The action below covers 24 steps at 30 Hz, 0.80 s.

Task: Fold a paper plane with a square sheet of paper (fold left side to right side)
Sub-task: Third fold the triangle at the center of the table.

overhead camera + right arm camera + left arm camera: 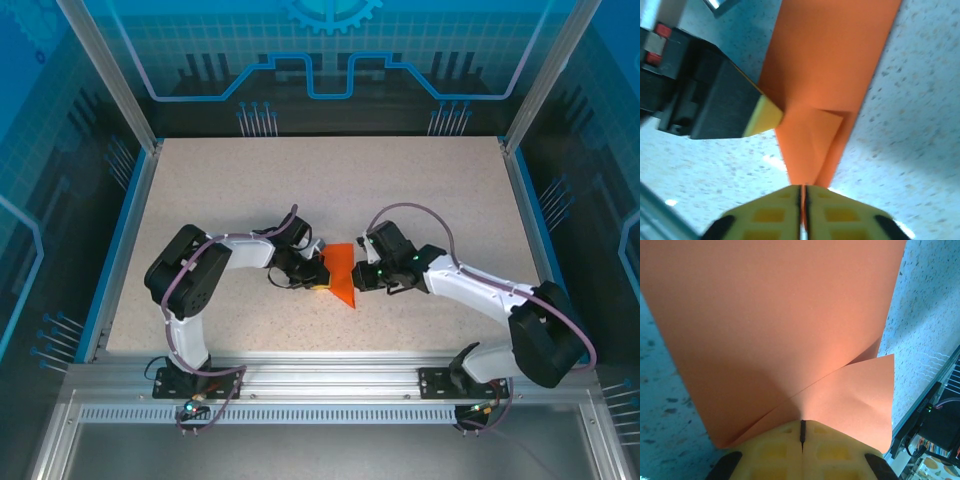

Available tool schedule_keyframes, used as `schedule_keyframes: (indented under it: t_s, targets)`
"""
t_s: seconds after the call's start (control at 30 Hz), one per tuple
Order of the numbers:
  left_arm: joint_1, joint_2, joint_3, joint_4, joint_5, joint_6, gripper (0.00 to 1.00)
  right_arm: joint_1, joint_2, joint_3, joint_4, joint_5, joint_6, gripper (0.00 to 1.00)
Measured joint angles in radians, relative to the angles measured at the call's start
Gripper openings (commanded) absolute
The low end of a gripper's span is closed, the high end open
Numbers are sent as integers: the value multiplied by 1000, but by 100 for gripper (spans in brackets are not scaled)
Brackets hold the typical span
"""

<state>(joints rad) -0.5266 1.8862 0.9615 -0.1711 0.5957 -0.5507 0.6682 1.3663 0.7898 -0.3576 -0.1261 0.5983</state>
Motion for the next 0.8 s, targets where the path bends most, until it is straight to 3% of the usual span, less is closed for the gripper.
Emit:
schedule_keyframes:
  t_s: [0.37,0.8]
  targets:
    - [0,0,5,-7,-6,0,1,146,143,29,61,-12,278,0]
    - [0,2,8,-12,-6,0,1,153,285,119,67,47,356,0]
